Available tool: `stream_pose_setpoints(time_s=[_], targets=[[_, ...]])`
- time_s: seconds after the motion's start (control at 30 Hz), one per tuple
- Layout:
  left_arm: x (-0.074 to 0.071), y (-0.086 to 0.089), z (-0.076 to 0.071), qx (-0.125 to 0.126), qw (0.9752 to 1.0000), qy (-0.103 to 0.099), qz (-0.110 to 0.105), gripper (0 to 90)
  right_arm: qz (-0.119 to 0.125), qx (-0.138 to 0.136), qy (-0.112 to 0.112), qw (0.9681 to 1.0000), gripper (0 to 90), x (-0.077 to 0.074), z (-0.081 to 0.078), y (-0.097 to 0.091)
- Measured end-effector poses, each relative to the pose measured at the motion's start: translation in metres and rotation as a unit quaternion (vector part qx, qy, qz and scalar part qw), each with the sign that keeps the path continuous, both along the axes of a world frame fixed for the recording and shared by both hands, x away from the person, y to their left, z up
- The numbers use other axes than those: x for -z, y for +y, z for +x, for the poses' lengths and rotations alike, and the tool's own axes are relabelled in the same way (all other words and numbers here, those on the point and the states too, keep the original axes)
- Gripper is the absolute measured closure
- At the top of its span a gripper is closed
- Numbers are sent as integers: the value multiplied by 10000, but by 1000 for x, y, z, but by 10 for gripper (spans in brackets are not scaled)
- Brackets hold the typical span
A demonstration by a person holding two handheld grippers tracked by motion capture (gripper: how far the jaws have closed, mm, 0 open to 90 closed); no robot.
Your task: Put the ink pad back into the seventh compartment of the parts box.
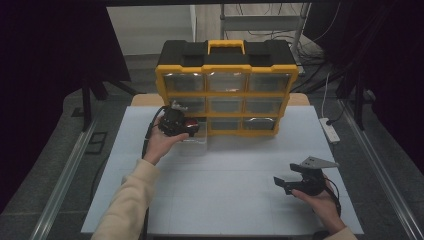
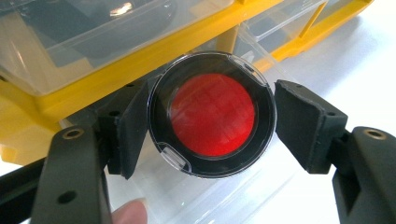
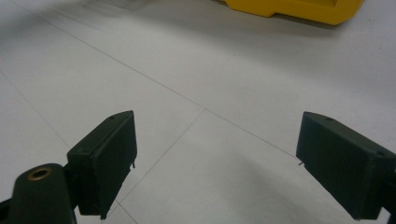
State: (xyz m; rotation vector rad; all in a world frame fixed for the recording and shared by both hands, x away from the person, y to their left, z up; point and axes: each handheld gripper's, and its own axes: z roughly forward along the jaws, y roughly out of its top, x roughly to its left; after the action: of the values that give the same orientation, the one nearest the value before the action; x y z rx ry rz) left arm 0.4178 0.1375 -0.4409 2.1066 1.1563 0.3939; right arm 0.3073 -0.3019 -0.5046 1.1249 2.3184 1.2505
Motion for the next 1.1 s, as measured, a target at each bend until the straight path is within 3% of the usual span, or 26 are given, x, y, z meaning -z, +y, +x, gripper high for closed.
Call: stream_pose_setpoints(time_s=[0.23,0.33,0.47,0.6,0.93,1.1], targets=[[0,1,0,16,10000,19,8,301,-7,-2,2,10000,126,0,0,0],[1,1,-1,54,9999,50,-81,291,-5,-8,10,10000,125,0,0,0],[-4,2,-3,35,9995,9,-329,176,-18,-15,16,10000,125,1,0,1],[-7,1,-7,144,9992,-3,-363,148,-26,-19,12,10000,125,1,0,1],[-11,2,-14,194,9986,-97,-489,147,6,0,24,10000,125,1,1,-1],[-16,5,-20,301,9978,-252,-535,152,43,8,21,10000,125,1,0,-1]])
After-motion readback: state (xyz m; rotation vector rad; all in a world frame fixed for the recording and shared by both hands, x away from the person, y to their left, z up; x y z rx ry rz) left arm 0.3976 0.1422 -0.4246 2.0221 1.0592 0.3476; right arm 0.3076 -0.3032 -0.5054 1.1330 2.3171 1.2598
